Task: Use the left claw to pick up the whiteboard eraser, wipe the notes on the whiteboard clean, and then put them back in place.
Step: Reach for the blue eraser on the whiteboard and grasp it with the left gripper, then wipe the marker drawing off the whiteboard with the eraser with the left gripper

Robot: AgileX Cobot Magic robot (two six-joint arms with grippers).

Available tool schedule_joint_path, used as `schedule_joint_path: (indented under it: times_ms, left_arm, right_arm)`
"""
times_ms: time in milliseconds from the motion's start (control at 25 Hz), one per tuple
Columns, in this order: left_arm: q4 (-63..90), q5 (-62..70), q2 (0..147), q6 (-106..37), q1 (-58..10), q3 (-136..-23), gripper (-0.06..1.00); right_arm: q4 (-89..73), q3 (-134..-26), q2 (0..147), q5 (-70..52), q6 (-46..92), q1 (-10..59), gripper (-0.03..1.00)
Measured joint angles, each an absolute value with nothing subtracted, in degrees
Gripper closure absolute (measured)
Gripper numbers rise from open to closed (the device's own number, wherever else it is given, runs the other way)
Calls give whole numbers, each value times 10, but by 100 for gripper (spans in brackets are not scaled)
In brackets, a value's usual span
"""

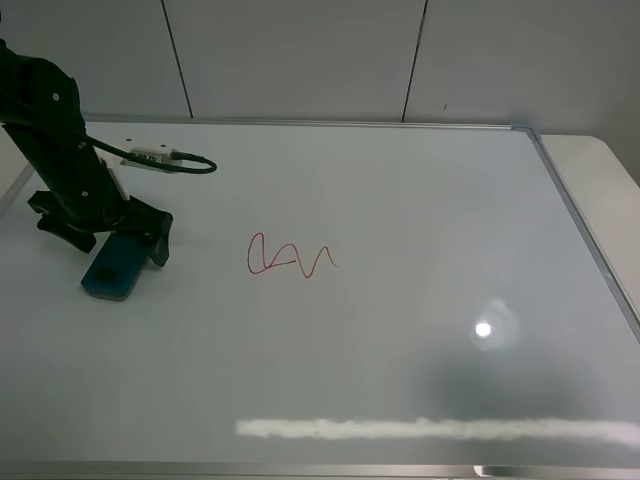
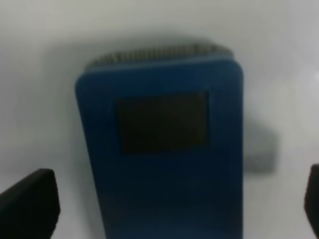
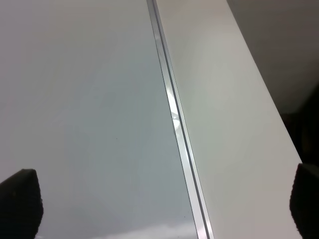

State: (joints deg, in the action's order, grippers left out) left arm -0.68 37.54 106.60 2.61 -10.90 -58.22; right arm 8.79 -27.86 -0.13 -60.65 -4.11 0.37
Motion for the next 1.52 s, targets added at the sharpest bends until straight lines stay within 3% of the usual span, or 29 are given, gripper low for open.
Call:
schedule_joint_path:
  times_ms: [160, 200, 280, 320, 880, 1240, 1520]
  left_arm:
    - [-7, 370, 1071, 26, -109, -582, -1]
    - [-7, 372, 1073, 27, -109, -582, 5]
    - [-7, 380, 1074, 28, -109, -582, 33]
    - [-6, 384, 1074, 29, -109, -582, 41]
    - [0, 418, 1074, 48, -109, -588, 39]
    - [7, 543, 1068, 88, -109, -683, 39]
    - [13, 552, 1067, 122, -116, -723, 39]
  right_arm:
    - [88, -279, -1, -606, -41, 4, -2]
    - [88, -279, -1, -606, -41, 4, -2]
    - [88, -279, -1, -606, -41, 4, -2]
    - [88, -279, -1, -606, -41, 4, -2]
    - [88, -279, -1, -606, -41, 4, -2]
    - [88, -279, -1, -606, -41, 4, -2]
    - [88, -279, -1, -606, -41, 4, -2]
